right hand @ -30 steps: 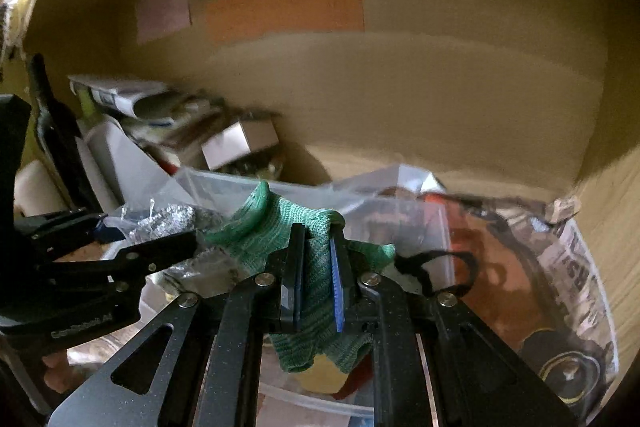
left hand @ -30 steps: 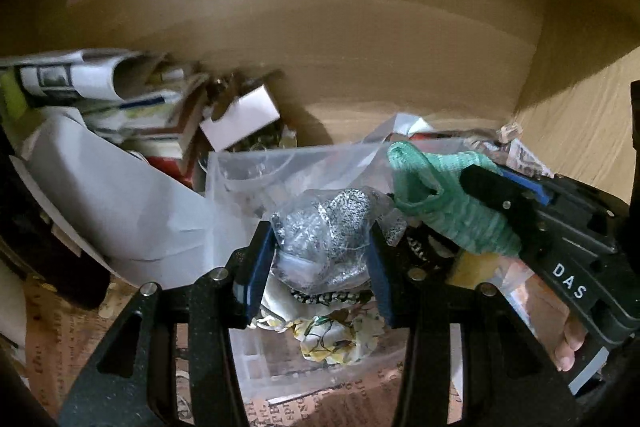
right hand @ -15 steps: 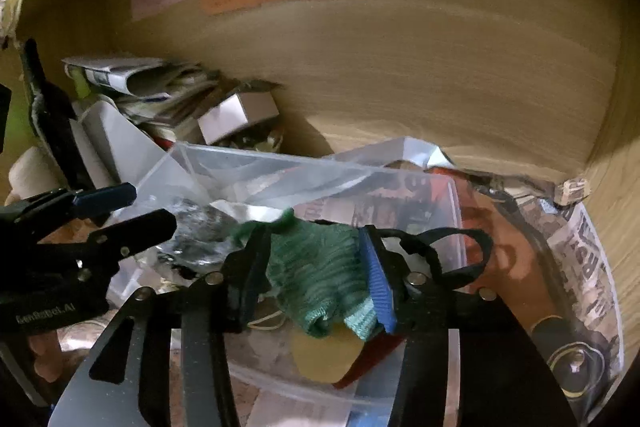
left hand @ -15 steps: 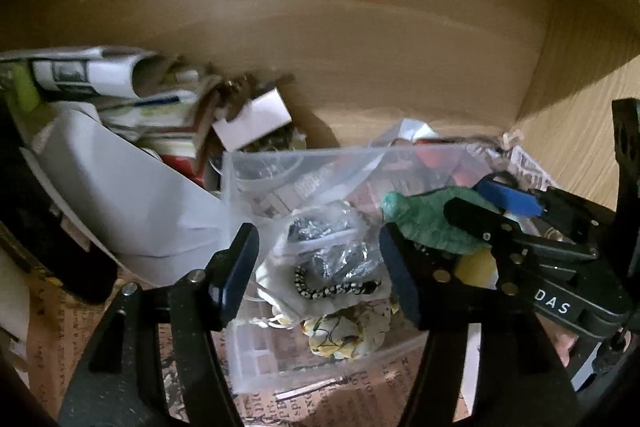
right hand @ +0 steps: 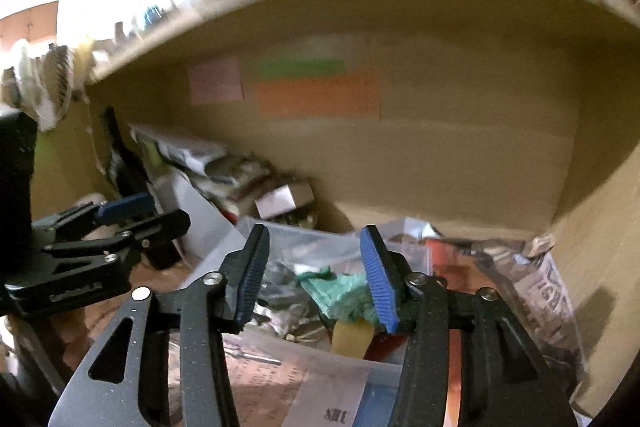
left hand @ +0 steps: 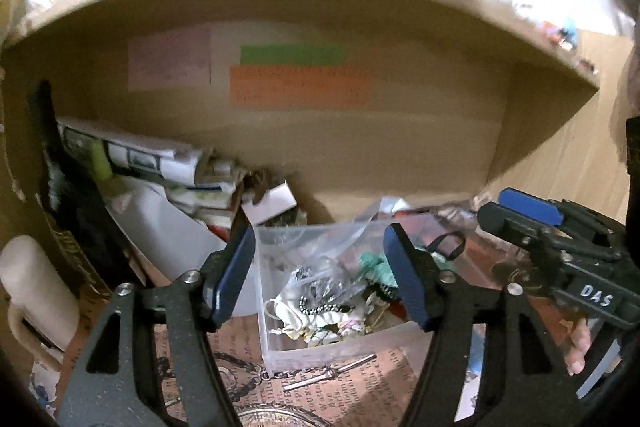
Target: Organize soft objects
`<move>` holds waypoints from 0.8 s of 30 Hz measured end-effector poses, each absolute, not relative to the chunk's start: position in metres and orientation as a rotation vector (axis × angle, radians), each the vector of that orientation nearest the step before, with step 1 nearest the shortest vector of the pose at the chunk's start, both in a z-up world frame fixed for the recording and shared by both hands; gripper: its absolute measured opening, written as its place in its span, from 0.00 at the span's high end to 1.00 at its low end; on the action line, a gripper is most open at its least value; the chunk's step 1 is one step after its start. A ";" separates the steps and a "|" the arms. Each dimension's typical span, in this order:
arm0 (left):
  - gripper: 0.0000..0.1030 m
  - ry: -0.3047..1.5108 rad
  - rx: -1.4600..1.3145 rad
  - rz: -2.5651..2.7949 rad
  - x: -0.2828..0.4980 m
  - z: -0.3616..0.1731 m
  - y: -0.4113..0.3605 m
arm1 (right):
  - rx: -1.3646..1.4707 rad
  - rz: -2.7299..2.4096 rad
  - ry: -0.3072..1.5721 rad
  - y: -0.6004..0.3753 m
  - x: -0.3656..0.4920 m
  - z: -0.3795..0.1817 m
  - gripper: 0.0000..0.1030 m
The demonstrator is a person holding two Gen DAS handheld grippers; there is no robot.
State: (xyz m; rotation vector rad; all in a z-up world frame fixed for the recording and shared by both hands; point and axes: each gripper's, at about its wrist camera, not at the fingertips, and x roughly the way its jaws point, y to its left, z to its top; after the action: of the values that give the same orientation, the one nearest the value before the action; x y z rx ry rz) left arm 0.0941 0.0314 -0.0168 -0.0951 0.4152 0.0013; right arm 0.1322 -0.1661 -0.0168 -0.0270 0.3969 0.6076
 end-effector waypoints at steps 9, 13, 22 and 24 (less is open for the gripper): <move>0.08 0.293 -0.054 0.011 0.053 0.005 0.023 | 0.011 0.604 0.266 -0.188 0.095 0.006 0.21; 0.04 0.274 -0.053 0.012 0.042 0.009 0.021 | 0.018 0.606 0.244 -0.191 0.087 0.009 0.16; 0.01 0.256 -0.057 0.008 0.031 0.013 0.020 | 0.026 0.596 0.219 -0.197 0.075 0.010 0.00; 0.00 0.254 -0.057 0.007 0.030 0.013 0.020 | 0.023 0.592 0.217 -0.196 0.074 0.010 0.00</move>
State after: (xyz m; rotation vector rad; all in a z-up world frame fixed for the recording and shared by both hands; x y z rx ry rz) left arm 0.0304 0.0203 0.0129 -0.0568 0.2540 0.0072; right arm 0.0738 -0.1960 0.0098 0.0228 0.2174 0.5923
